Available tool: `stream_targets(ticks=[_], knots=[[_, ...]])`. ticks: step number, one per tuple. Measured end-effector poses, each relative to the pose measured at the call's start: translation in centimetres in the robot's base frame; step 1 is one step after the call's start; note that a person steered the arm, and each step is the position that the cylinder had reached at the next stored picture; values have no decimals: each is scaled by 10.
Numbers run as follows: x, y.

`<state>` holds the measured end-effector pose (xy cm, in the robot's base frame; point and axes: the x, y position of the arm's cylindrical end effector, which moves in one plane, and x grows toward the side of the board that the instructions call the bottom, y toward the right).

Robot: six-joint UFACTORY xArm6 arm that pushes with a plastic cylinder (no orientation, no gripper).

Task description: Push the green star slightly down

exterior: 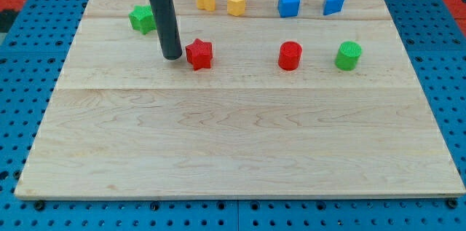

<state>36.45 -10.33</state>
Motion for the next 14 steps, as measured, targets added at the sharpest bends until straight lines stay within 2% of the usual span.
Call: stream_targets(ticks=[2,3,4,5,6,7,9,11,13,14], knots=[[-1,64],[-1,19],[-1,-55],[-22,-148],[-92,-148],[-128,-95],[-58,-58],[-78,-32],[-20,-38],[-19,-18]])
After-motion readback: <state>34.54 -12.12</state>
